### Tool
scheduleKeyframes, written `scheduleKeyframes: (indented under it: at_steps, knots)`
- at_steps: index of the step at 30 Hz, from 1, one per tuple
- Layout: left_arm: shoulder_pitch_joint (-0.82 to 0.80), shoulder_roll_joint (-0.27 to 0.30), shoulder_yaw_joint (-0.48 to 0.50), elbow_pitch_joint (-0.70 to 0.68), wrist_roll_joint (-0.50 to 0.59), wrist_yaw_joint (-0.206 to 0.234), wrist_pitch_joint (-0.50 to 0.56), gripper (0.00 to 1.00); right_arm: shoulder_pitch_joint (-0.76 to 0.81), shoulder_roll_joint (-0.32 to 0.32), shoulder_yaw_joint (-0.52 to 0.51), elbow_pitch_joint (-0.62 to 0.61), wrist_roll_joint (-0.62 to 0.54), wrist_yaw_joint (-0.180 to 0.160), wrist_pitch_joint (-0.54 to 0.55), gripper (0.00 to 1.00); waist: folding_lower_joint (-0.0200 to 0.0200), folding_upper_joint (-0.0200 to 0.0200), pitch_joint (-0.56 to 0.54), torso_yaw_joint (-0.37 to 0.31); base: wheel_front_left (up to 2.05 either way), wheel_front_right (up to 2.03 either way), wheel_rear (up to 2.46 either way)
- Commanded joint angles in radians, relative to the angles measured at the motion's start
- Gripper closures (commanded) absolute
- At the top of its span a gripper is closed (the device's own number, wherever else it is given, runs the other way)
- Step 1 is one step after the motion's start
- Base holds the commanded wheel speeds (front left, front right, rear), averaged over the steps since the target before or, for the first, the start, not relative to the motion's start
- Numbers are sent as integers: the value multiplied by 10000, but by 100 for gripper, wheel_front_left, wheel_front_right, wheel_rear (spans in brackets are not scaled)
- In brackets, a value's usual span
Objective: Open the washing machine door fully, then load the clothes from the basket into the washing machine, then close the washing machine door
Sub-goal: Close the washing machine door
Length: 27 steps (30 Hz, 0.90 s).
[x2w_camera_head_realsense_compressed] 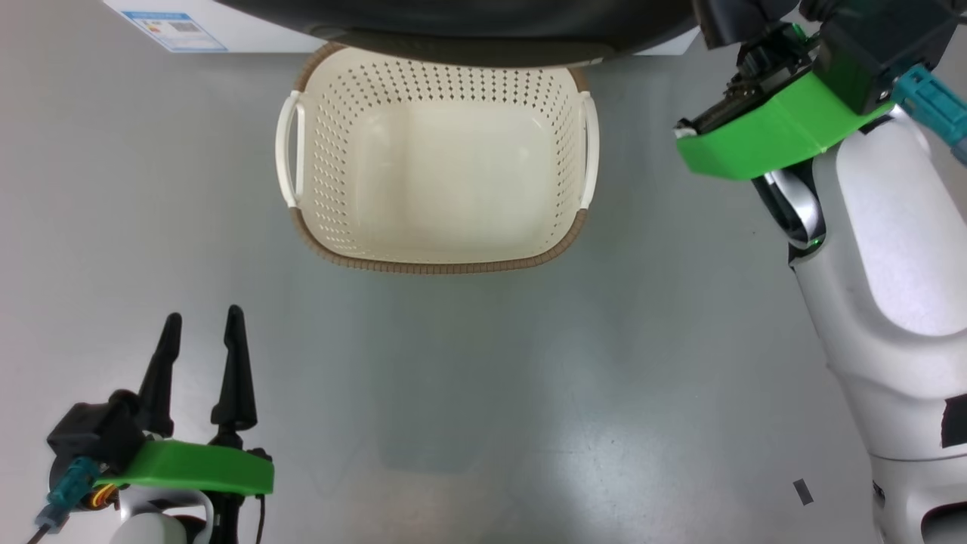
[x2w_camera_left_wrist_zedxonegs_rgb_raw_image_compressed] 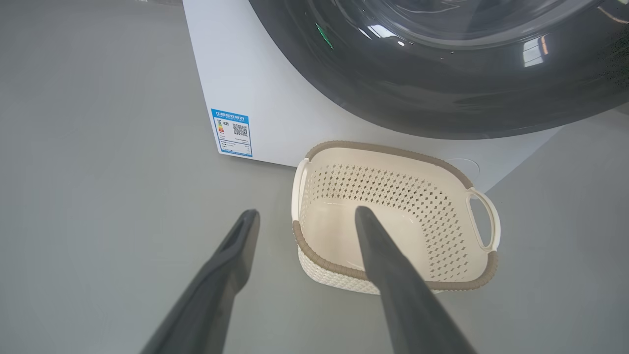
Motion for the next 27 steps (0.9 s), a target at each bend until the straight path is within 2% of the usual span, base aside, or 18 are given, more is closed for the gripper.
scheduleKeyframes:
  at_steps: [1, 14, 27]
  knots:
    - [119, 185, 293, -265, 72, -54, -65, 0, -167, 139, -29, -147, -60, 14, -44, 100, 0, -1, 80, -6, 0, 0, 0]
    - [102, 185, -137, -169, -131, -87, -65, 0, -1195, -269, -656, 612, -142, 14, -44, 100, 0, -1, 316, 508, 0, 0, 0]
    - [3, 185, -389, 88, -419, -94, -65, 0, -2108, -1005, -2020, 1984, -586, 14, -44, 100, 0, -1, 268, 1074, 0, 0, 0]
